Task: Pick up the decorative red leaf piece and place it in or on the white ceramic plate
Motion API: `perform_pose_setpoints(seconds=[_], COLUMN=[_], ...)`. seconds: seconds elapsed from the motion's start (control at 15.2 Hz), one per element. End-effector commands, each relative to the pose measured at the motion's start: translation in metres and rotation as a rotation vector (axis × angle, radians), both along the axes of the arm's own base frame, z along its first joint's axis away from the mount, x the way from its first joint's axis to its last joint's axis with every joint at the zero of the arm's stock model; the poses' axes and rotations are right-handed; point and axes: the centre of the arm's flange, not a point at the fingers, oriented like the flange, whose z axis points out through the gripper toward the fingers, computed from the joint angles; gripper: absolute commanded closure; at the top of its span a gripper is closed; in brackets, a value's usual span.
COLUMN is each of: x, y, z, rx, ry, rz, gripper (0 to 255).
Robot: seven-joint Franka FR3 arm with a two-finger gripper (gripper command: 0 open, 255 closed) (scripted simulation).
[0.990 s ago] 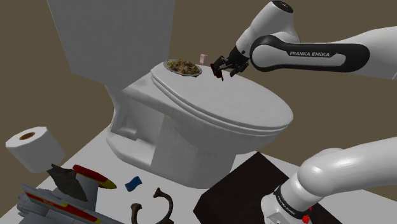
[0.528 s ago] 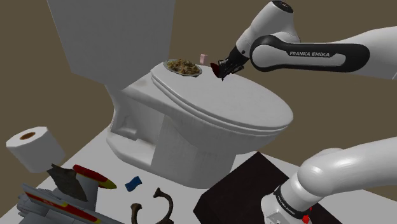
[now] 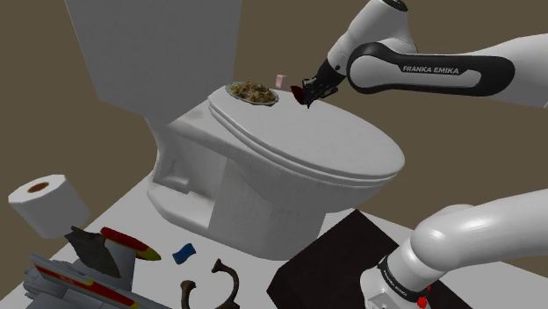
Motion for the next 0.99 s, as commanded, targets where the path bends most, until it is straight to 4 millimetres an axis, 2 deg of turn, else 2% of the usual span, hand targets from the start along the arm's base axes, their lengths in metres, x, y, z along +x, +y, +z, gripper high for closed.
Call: perform_pose_setpoints(seconds=[0.0, 0.92], x=[0.000, 0.000], y=[0.000, 0.000], z=[0.010, 0.084], rx=[0.000, 0.000], ry=[0.000, 0.000], rz=[0.000, 0.000], gripper=[255, 255])
